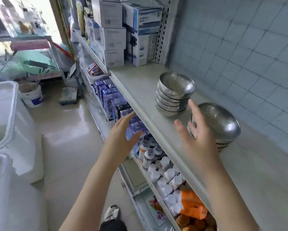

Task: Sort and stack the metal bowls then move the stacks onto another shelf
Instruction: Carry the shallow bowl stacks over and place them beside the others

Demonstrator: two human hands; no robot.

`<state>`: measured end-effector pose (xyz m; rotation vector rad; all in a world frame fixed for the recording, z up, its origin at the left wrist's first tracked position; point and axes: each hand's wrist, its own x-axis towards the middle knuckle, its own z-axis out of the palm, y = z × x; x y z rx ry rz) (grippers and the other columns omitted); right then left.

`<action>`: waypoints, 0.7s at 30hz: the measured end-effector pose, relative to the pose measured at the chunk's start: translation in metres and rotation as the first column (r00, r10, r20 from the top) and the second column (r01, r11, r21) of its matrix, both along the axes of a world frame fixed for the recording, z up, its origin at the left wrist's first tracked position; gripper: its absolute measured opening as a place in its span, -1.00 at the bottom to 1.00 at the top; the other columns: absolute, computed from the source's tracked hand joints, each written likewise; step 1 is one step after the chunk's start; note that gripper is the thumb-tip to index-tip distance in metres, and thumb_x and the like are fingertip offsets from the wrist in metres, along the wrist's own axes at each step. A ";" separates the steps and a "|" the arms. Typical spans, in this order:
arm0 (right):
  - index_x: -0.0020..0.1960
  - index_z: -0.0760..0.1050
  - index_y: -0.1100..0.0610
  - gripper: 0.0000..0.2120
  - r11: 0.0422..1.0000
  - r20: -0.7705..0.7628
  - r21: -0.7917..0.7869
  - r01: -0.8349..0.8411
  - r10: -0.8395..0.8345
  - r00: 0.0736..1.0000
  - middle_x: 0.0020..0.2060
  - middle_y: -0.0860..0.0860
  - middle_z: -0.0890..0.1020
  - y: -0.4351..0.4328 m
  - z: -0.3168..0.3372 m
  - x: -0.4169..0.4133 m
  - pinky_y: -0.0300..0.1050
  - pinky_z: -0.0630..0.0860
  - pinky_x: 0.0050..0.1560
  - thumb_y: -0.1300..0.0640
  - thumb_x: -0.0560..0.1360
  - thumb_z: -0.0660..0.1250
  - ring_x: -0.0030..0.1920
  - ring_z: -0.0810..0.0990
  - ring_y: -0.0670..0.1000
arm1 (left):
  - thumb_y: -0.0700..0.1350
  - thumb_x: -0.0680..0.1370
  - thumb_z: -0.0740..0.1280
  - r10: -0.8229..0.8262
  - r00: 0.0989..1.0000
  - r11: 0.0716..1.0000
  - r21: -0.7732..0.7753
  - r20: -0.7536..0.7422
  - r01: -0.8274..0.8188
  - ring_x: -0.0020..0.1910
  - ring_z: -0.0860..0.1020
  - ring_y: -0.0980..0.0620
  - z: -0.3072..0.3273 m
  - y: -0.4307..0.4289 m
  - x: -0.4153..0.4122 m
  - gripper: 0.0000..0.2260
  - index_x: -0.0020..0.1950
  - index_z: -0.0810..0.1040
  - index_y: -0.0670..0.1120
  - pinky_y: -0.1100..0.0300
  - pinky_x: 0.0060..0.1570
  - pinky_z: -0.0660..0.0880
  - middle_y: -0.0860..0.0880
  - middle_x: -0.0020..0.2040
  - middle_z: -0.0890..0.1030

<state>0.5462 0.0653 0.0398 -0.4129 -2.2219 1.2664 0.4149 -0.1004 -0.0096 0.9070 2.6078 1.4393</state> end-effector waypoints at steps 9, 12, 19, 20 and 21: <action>0.61 0.05 -0.10 -0.26 0.943 -0.032 -0.072 0.325 -0.328 0.944 0.57 -0.30 0.14 -0.018 -0.017 -0.082 -0.21 0.21 0.52 -0.17 0.52 0.26 0.54 0.13 -0.29 | 0.17 0.33 0.45 -0.571 0.802 0.821 0.103 0.175 0.562 0.49 0.23 0.08 -0.016 0.112 -0.144 -0.03 0.58 -0.02 -0.03 0.11 0.44 0.24 -0.02 0.54 0.20; 0.62 -0.06 -0.15 -0.16 0.884 -0.005 -0.122 0.452 -0.456 0.890 0.60 -0.27 0.02 -0.023 -0.026 -0.105 -0.20 0.18 0.53 -0.26 0.48 0.30 0.55 0.08 -0.29 | 0.00 0.38 0.54 -0.709 0.671 0.705 0.207 0.216 0.678 0.46 0.28 0.13 -0.021 0.131 -0.169 -0.08 0.56 0.04 -0.01 0.15 0.42 0.28 0.02 0.48 0.31; 0.59 0.10 -0.08 -0.25 0.796 0.077 -0.192 0.574 -0.570 0.818 0.50 -0.28 0.30 -0.007 -0.055 -0.134 -0.13 0.24 0.50 -0.12 0.51 0.37 0.48 0.26 -0.30 | -0.03 0.30 0.54 -0.791 0.578 0.610 0.316 0.198 0.727 0.27 0.41 0.37 -0.024 0.143 -0.193 -0.20 0.44 0.20 0.07 0.43 0.21 0.38 0.29 0.28 0.40; 0.59 0.12 -0.03 -0.26 0.783 0.076 -0.219 0.582 -0.581 0.811 0.47 -0.26 0.35 -0.003 -0.059 -0.135 -0.17 0.30 0.46 -0.03 0.52 0.41 0.44 0.32 -0.33 | 0.00 0.30 0.53 -0.801 0.563 0.598 0.323 0.205 0.733 0.25 0.43 0.36 -0.023 0.143 -0.197 -0.22 0.42 0.21 0.07 0.38 0.23 0.40 0.30 0.27 0.40; 0.58 0.14 0.03 -0.26 0.764 0.062 -0.256 0.592 -0.598 0.799 0.43 -0.23 0.38 0.001 -0.062 -0.136 -0.22 0.38 0.39 0.09 0.52 0.44 0.38 0.37 -0.37 | 0.04 0.29 0.52 -0.810 0.549 0.587 0.317 0.208 0.745 0.25 0.45 0.31 -0.022 0.144 -0.201 -0.23 0.42 0.23 0.06 0.28 0.26 0.41 0.29 0.28 0.40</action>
